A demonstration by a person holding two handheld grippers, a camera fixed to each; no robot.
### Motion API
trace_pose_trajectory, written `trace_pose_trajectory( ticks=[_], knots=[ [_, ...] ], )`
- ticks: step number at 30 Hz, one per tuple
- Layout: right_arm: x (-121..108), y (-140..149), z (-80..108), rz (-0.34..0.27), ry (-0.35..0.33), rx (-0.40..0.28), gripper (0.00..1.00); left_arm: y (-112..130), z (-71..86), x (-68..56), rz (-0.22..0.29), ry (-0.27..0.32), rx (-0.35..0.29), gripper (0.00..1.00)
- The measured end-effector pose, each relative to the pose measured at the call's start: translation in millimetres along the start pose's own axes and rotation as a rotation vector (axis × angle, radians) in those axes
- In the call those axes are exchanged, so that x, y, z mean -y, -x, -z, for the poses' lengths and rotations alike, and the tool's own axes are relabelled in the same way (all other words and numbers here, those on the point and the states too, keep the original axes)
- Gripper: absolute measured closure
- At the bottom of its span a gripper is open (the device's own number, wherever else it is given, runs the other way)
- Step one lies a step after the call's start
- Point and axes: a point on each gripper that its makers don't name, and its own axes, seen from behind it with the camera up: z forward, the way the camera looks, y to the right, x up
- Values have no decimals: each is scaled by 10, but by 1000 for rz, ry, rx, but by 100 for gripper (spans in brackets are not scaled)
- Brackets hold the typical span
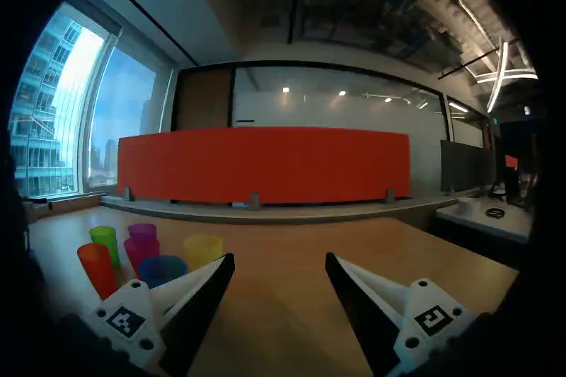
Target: Pour water
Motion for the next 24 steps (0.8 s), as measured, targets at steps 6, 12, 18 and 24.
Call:
trace_pose_trajectory(
  ticks=[6,12,18,24],
  knots=[
    [-5,-3,-2,0,-1,0,1,-3,0,11,0,-3,-1,12],
    [9,16,-2,-6,-3,9,1,-4,2,9,3,-6,3,13],
    [-3,-30,4,-24,-13,38,1,-6,-13,29,20,-16,31,13],
    [-44,-194,2,-6,-16,52,1,-216,-26,46,32,-17,27,13]
  ],
)
